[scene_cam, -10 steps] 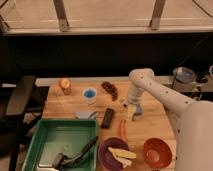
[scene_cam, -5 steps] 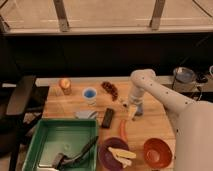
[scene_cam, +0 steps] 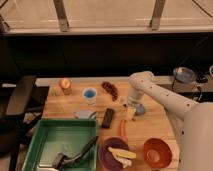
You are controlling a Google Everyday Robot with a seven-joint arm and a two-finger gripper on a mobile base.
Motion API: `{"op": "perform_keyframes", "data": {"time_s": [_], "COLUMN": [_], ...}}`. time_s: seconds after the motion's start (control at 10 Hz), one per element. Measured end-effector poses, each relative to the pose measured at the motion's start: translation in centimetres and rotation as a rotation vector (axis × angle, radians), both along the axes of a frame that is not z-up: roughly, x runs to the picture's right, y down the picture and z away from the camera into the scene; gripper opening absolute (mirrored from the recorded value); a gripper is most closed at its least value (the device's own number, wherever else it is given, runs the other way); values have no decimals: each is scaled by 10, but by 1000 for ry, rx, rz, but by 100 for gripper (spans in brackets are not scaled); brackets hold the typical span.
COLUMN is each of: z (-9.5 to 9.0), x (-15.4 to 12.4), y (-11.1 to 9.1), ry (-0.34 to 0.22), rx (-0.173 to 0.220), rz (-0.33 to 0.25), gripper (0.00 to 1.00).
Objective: Place fork in purple bowl
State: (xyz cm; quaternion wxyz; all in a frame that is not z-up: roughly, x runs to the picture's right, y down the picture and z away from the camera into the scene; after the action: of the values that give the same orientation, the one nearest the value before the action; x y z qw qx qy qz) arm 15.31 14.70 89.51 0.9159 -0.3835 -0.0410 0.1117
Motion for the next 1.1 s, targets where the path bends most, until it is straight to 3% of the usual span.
{"op": "perform_keyframes", "data": {"time_s": [0.4, 0.6, 0.8, 1.1], "z": [4, 3, 3, 4], "x": [-7, -7, -7, -9], "y": [9, 8, 8, 9], "ry": [-3, -6, -8, -18], "rx": [21, 22, 22, 25], "rz": [23, 25, 24, 32], "gripper": [65, 51, 28, 2]}}
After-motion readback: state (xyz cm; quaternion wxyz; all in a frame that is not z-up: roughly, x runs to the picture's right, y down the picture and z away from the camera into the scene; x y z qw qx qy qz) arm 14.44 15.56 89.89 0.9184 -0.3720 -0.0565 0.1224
